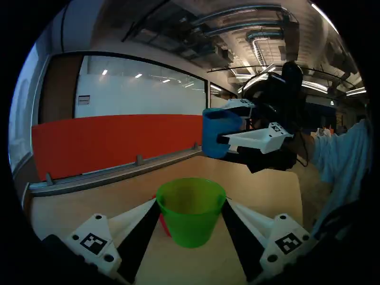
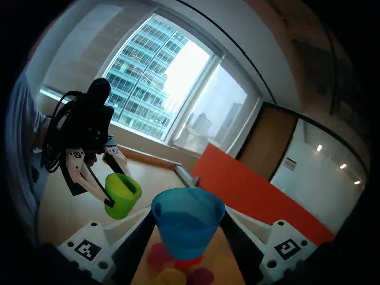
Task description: Pour water
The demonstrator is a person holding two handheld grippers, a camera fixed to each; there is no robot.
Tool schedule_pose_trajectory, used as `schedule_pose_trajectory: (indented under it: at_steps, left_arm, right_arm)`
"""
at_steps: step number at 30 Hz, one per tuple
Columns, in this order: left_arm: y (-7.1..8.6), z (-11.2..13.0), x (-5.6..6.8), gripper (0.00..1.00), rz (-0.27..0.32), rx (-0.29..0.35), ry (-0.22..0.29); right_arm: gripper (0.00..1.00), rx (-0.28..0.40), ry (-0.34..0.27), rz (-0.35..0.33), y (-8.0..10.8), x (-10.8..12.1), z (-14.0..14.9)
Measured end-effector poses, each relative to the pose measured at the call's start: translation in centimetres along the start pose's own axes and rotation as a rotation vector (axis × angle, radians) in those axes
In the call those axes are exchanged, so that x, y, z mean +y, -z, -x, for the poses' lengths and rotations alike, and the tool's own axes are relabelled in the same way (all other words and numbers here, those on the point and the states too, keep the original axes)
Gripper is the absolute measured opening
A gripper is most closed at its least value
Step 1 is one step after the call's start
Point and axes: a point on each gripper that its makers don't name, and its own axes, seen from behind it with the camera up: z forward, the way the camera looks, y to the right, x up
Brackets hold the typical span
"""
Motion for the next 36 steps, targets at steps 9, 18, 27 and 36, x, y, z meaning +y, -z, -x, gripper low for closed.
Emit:
schedule_pose_trajectory:
  at_steps: [9,18,27,36]
  left_arm:
    - [-0.3,0.4,0.6,0.87,0.014,-0.005,0.002]
    - [-0.8,0.8,1.0,0.87,0.026,-0.011,0.009]
    - [-1.2,0.6,1.3,0.87,0.039,-0.007,0.01]
    - [-1.5,0.5,1.7,0.87,0.05,-0.007,0.011]
  right_arm:
    - [0.91,0.011,0.075,0.018,-0.9,1.4,-1.2]
    - [0.91,0.004,0.173,0.027,-1.9,2.4,-2.0]
    - [0.91,0.001,0.281,0.039,-2.8,3.1,-2.9]
    - [0.91,-0.005,0.376,0.055,-3.6,3.7,-3.7]
